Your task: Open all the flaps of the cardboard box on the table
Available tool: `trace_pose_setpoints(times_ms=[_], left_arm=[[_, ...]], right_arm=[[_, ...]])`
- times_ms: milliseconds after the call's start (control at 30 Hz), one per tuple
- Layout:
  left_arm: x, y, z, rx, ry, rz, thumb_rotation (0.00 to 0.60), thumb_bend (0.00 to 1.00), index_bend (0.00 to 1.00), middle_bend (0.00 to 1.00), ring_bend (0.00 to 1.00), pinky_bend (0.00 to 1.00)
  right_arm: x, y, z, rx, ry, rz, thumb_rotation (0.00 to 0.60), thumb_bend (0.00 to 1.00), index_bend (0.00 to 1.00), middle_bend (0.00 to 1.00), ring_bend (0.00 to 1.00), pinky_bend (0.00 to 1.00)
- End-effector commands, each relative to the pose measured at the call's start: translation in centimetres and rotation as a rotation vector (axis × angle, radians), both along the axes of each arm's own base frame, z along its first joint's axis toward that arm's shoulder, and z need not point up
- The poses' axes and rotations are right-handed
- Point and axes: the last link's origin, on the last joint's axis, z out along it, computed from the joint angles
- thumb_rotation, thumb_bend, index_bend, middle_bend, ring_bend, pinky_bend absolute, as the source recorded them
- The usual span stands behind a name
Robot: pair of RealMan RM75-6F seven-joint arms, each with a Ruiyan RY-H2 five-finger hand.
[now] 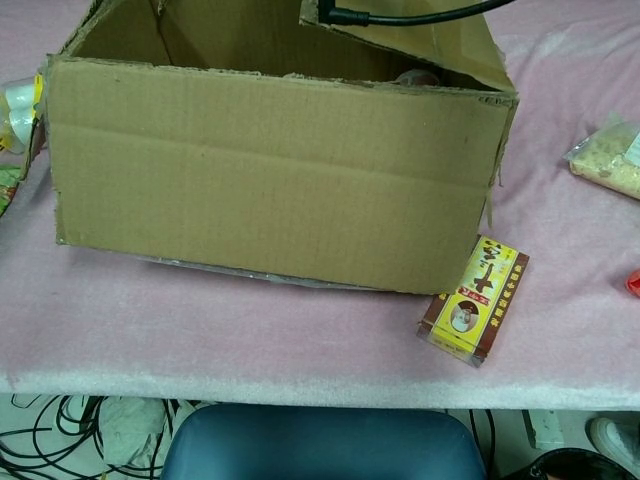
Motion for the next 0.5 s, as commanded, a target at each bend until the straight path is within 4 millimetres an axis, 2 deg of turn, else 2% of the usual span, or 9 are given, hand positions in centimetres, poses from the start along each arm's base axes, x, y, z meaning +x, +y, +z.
trace_pose_setpoints(times_ms=[33, 233, 500], left_arm=[[0.0, 0.0, 0.0, 0.001, -0.001, -0.001, 0.600, 0.11, 0.00, 0.00, 0.00, 0.01], [0.1, -0.1, 0.0, 0.001, 0.000, -0.004, 0.600, 0.11, 0.00, 0.00, 0.00, 0.00], [0.0, -0.1, 0.0, -0.001, 0.008, -0.004, 0.600, 0.11, 0.00, 0.00, 0.00, 0.00]], right_arm=[[0.2, 0.2, 0.8, -0.024, 0.003, 0.008, 0.600, 0.93, 0.55, 0.46, 0.23, 0.31], [0.4, 0.3, 2.4, -0.072, 0.016, 0.017, 0.600, 0.88, 0.54, 0.43, 0.20, 0.29], [0.0, 0.5, 4.6, -0.149, 0.061, 0.029, 0.600, 0.72, 0.41, 0.36, 0.16, 0.26]])
